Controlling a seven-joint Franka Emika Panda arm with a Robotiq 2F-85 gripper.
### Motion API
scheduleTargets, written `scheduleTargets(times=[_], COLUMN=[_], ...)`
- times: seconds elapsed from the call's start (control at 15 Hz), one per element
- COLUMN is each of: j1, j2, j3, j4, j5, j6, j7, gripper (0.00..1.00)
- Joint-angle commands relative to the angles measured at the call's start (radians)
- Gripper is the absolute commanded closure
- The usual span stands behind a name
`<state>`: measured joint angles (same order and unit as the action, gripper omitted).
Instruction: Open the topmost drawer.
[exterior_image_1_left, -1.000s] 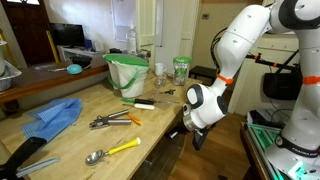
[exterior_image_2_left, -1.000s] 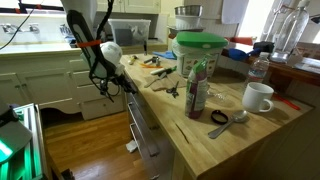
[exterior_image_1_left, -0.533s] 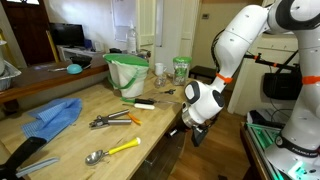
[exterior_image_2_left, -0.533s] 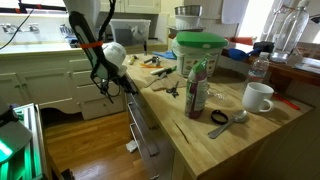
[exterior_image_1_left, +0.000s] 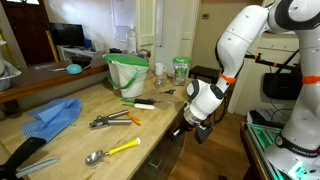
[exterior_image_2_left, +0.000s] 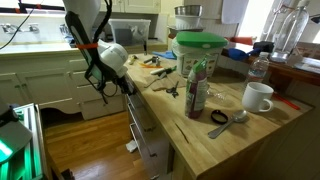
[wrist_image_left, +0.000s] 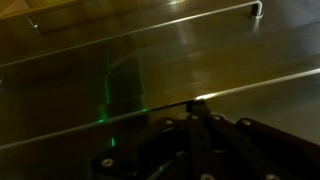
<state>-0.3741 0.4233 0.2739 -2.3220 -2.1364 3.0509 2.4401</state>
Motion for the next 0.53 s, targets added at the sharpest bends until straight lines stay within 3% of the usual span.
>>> scheduleTargets(times=[0.0, 0.47], j1=[0.036, 0.060], j2=[-0.028, -0.104], j3=[-0.024, -0.056], j4=[-0.099, -0.229], j5=[0.091, 0.150], j6=[0.089, 0.160], j7=[-0.064, -0.127], gripper=[1.00, 1.00])
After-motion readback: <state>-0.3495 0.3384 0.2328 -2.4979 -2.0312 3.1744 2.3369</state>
